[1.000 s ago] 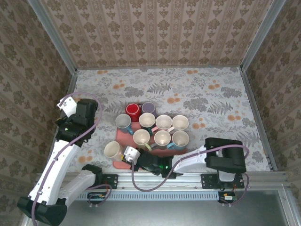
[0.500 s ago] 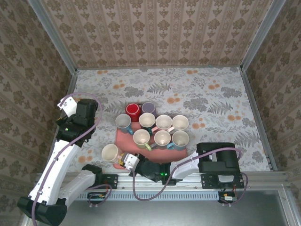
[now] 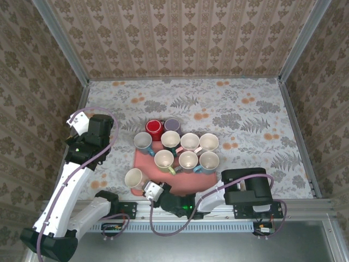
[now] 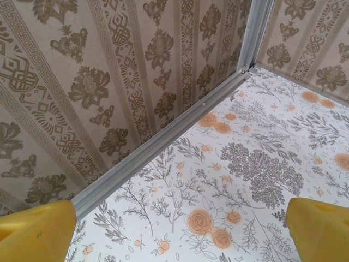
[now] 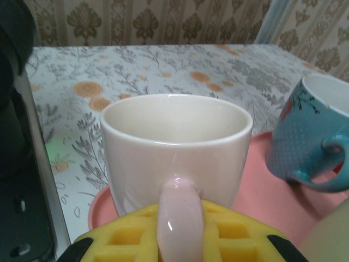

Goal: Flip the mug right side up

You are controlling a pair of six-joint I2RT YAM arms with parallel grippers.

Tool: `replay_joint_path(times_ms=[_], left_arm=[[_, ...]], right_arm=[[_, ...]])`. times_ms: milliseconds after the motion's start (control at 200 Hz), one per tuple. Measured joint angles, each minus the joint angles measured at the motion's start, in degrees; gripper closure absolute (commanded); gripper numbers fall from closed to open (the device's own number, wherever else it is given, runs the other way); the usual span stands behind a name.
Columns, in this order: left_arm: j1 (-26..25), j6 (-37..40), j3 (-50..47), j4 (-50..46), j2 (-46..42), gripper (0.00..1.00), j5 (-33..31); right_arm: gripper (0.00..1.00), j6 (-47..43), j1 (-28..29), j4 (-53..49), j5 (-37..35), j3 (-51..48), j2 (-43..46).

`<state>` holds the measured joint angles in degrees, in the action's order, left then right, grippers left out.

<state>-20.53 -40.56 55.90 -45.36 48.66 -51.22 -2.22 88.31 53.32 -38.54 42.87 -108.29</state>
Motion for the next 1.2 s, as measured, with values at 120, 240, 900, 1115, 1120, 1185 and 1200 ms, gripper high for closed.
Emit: replay_joint_path(times_ms=[120, 240, 900, 1115, 1120, 1185, 1200], left_arm=[[0.0, 0.0, 0.0, 0.17, 0.0, 0.0, 0.02], [-0.04, 0.02, 0.0, 0.83, 0.0, 0.0, 0.02], [-0.04, 0.04, -0.02, 1.75, 0.02, 0.0, 0.0], [-0.04, 0.04, -0.15, 2.08, 0.0, 0.0, 0.0], [-0.04, 0.04, -0.15, 2.08, 0.0, 0.0, 0.0], [-0.04, 0.04, -0.35, 2.1, 0.0, 0.0, 0.0], [-0.04, 0.04, -0.42, 2.1, 0.0, 0.0, 0.0]], right_arm=[[1.0, 2.38, -0.44, -1.2, -0.55, 0.61, 0.0], [0.91, 3.91, -0.57, -1.31, -1.46, 0.79, -0.22], [0.63, 5.42, -1.33, -2.34, -0.48, 0.74, -2.4], [0.76, 5.49, -1.6, -2.34, -0.02, 0.74, -2.47], [0.76, 5.42, -1.6, -2.34, 0.0, 0.74, -2.47], [0.79, 5.68, -1.7, -2.32, -0.02, 0.74, -2.47], [0.8, 5.68, -1.77, -2.36, -0.02, 0.79, -2.47]])
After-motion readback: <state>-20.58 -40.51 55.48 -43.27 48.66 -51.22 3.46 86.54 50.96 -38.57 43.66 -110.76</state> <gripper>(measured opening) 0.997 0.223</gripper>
